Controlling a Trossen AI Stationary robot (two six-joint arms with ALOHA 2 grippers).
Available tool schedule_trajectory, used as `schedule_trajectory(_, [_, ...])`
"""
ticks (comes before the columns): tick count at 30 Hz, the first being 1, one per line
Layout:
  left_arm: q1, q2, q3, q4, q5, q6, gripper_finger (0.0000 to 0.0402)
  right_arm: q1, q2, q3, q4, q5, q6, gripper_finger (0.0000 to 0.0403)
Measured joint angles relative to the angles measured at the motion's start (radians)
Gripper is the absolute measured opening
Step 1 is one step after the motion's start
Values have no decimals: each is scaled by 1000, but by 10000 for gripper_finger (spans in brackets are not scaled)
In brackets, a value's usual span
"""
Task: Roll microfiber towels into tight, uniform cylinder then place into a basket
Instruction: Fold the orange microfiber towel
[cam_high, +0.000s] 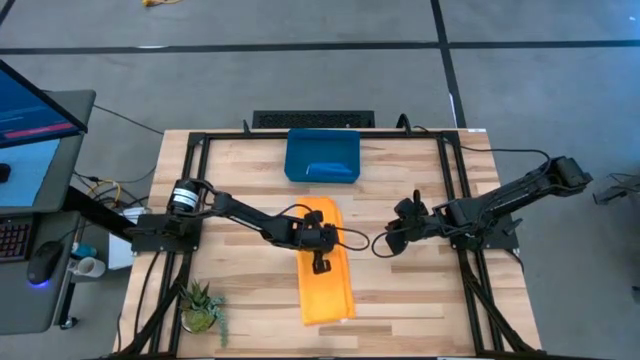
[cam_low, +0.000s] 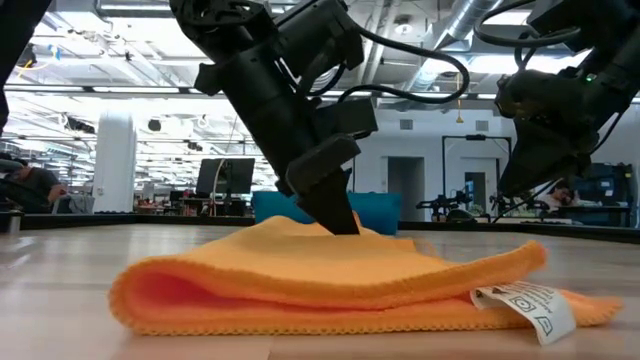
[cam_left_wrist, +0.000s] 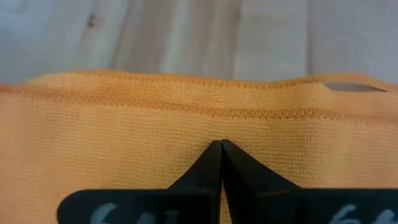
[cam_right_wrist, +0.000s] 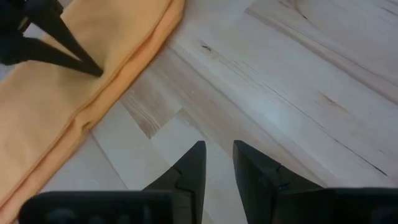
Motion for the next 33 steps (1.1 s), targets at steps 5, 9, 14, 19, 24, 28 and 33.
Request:
schedule_trajectory(5, [-7,-5,13,1,-101,33,0,0,0,0,0,0,-26,102])
schedule_trajectory(9, [-30,-50,44,9,-160,75,0,0,0,0,1,0,-27,102])
schedule_trajectory(14, [-94,-138,50,-36,-251,103,0,18,0,0,65,-7,-86,102])
schedule_trajectory(19, [-219,-236,51,-112,-376,90,0,88,0,0,240,-27,-203,102])
schedule_trajectory(24, [-378,-267,51,-112,-424,63,0,172,0,0,430,-27,-336,102])
schedule_trajectory(28, [-484,-267,51,-114,-424,59,0,245,0,0,549,-26,-367,102])
schedule_trajectory(33, [-583,-267,51,-100,-408,-25,0,361,0,0,652,1,-453,102])
